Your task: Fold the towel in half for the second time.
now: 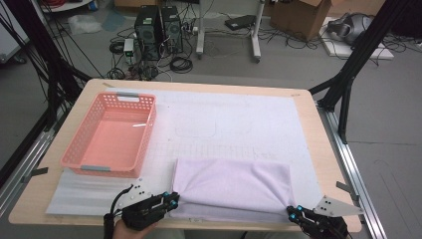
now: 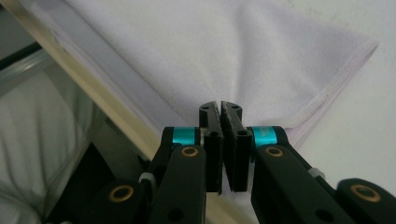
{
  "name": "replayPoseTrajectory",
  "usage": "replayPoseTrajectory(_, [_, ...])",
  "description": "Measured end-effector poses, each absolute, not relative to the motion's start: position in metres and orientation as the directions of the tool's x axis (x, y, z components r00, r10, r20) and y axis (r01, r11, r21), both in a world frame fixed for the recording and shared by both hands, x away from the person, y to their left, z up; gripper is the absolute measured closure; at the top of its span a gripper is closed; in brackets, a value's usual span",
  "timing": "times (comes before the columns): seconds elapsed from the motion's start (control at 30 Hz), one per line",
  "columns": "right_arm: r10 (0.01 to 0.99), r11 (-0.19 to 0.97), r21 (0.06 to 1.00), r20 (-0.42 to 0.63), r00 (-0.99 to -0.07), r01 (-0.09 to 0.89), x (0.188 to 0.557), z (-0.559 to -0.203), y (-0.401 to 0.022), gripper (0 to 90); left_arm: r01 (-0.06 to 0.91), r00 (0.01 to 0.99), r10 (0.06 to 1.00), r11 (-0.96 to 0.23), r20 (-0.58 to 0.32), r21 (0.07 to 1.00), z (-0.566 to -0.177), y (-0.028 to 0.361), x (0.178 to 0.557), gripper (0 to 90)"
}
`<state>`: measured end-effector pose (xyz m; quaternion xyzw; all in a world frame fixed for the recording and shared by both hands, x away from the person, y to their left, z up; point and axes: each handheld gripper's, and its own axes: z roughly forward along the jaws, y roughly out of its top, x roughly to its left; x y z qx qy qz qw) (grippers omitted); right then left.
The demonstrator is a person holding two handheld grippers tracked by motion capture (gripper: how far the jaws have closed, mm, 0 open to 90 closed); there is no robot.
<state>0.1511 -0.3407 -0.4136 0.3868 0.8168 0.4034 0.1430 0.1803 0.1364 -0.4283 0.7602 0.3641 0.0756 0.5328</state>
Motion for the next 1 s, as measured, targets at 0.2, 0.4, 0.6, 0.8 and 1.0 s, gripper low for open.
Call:
replayPoseTrajectory(0.2, [0.785,0.326,0.785,0.086,-0.614,0.527,0.153,-0.418,-0.346,63.6,0.473,0.699,0.651,-0.110,-0.297,0.874,-0.431,0.139,0.186,53.4])
replayPoseTrajectory(0.4, [0.827,0.281,0.809,0.068,-0.558,0.516,0.166,-0.421,-0.347,69.1,0.457,0.667,0.684,-0.062,-0.296,0.887,-0.430,0.145,0.197,50.5])
replayPoseTrajectory(0.6, [0.802,0.392,0.741,0.015,-0.597,0.545,0.183,-0.440,-0.328,71.9,0.453,0.650,0.704,-0.057,-0.286,0.890,-0.429,0.144,0.205,50.4])
replayPoseTrajectory(0.8, [0.794,0.418,0.699,0.029,-0.607,0.580,0.181,-0.434,-0.341,74.9,0.457,0.644,0.709,-0.056,-0.287,0.888,-0.429,0.141,0.223,47.3])
replayPoseTrajectory(1.0, [0.809,0.315,0.800,0.055,-0.586,0.510,0.199,-0.425,-0.347,69.7,0.458,0.649,0.710,-0.076,-0.275,0.886,-0.431,0.133,0.248,47.2])
